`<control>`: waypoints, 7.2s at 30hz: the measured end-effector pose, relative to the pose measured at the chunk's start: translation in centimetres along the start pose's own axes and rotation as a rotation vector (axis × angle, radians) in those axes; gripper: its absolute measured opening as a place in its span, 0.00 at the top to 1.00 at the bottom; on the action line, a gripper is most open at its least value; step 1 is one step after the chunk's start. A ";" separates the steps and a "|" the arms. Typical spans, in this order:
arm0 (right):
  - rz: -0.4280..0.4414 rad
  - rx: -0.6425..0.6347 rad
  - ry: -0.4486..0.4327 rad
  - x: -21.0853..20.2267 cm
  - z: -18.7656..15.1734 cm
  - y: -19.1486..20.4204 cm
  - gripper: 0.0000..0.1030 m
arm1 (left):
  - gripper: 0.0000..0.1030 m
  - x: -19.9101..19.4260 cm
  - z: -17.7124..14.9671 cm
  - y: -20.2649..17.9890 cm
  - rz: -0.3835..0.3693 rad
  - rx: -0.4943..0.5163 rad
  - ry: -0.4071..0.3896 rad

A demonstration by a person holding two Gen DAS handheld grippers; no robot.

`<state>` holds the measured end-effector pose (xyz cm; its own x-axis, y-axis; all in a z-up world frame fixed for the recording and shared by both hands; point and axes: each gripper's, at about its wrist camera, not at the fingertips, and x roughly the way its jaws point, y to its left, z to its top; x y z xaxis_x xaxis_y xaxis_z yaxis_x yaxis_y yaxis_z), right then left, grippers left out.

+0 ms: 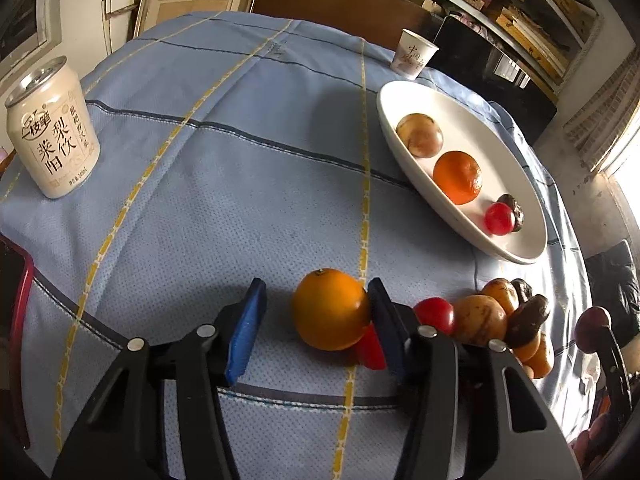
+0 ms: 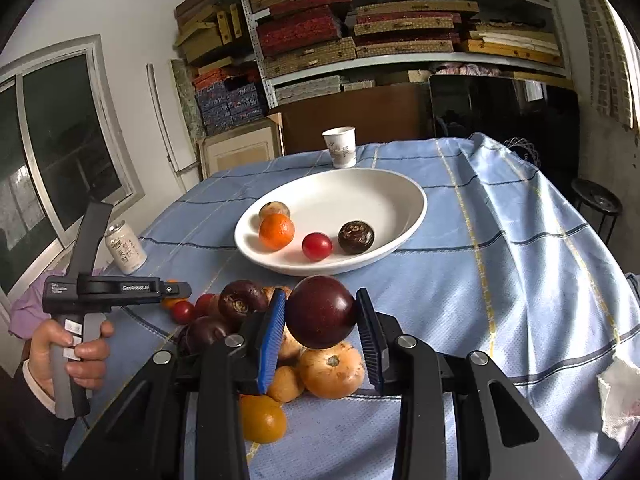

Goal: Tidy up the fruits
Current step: 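Grasp the dark red plum with the right tool while the left tool grasps a yellow tomato, then lower both fruits onto the white plate and open both tools, then grasp the pale onion-like fruit with the right tool while the left tool grasps an orange, then carry both held fruits over the white plate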

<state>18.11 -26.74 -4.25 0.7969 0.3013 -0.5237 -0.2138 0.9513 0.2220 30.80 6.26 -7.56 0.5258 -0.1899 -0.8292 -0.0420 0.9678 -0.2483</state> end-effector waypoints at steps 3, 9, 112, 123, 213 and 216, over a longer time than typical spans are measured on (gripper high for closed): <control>0.001 -0.002 0.005 0.1 0.0 0.0 0.65 | 0.51 -0.1 -0.1 0.0 0.000 0.008 -0.006; -0.008 -0.004 0.008 0.2 -0.2 0.2 0.65 | 0.63 -0.4 -0.7 -0.8 0.006 0.053 -0.016; 0.118 -0.067 0.264 4.4 -1.5 -1.5 0.47 | 0.07 -5.4 -3.5 -2.6 0.084 0.140 -0.180; 0.115 -0.052 0.299 5.0 -1.9 -1.6 0.55 | 0.07 -5.3 -3.8 -2.2 0.102 0.136 -0.181; 0.103 0.088 0.096 1.4 -0.2 -4.6 0.59 | 0.57 -5.8 -8.7 -13.0 -0.218 0.401 -0.065; 0.124 0.089 0.098 1.4 0.0 -4.2 0.59 | 0.57 -7.0 -8.1 -12.0 -0.222 0.387 -0.090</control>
<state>20.11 -30.34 -5.92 0.7076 0.4246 -0.5648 -0.2521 0.8984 0.3595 20.69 -5.35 -2.82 0.5591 -0.4008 -0.7258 0.3912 0.8994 -0.1953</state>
